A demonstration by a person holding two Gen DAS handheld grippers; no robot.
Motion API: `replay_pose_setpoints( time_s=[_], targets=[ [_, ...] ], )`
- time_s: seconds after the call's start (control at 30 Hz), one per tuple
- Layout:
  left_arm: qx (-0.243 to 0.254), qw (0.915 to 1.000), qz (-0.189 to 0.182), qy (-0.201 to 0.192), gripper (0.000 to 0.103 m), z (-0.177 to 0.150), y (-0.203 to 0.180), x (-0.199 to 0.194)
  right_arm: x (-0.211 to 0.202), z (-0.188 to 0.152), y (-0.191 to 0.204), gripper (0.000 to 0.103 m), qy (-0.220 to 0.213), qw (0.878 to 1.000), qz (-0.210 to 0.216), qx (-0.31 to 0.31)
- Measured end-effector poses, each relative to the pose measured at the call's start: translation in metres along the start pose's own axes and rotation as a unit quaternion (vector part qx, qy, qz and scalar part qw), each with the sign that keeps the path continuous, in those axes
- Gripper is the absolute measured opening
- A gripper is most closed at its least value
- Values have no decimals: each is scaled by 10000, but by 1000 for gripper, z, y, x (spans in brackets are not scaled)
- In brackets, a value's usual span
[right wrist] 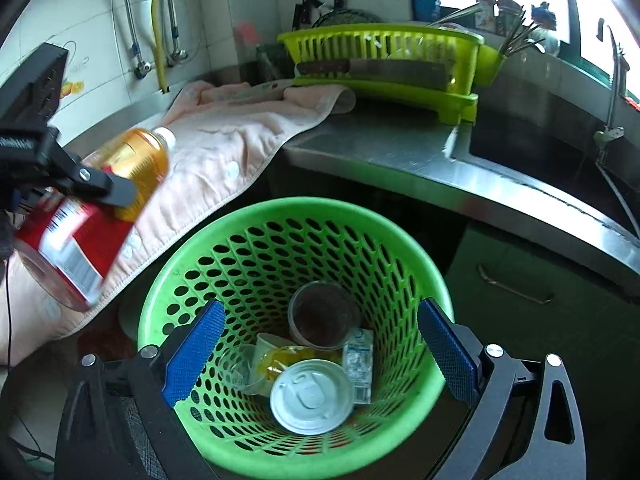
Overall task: Collect trash
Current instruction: 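Carry the lid and bottle over the basket and open both grippers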
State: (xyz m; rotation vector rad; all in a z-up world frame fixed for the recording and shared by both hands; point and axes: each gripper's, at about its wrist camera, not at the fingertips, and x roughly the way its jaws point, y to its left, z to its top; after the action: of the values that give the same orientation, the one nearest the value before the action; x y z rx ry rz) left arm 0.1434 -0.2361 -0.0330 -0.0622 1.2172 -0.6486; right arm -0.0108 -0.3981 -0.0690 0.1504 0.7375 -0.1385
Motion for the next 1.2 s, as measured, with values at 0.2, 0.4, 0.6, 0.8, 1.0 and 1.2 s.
replay_pose_setpoints(
  time_s=[0.2,0.4,0.6,0.8,1.0,1.2],
  targets=[
    [315,9993,20,200,79,0,-19,29,-18,-1,-14,94,-215,9995,-137,191],
    [560,9978,116,331,80,-4,-31,51,-29,-3,-24,94,-329,9988,-204,293],
    [618,9977,62,276,83,-8,-31,52,-31,0,-26,94,-380,9985,-137,374],
    [662,9976,186,103,83,-10,-26,33,-33,5,-19,94,-447,9986,-48,284],
    [515,9979,370,-102,83,-14,-3,4,-33,13,-3,94,-511,9984,127,183],
    [282,9974,581,-306,83,-19,27,-25,-26,25,25,94,-496,9979,422,-42]
  ],
)
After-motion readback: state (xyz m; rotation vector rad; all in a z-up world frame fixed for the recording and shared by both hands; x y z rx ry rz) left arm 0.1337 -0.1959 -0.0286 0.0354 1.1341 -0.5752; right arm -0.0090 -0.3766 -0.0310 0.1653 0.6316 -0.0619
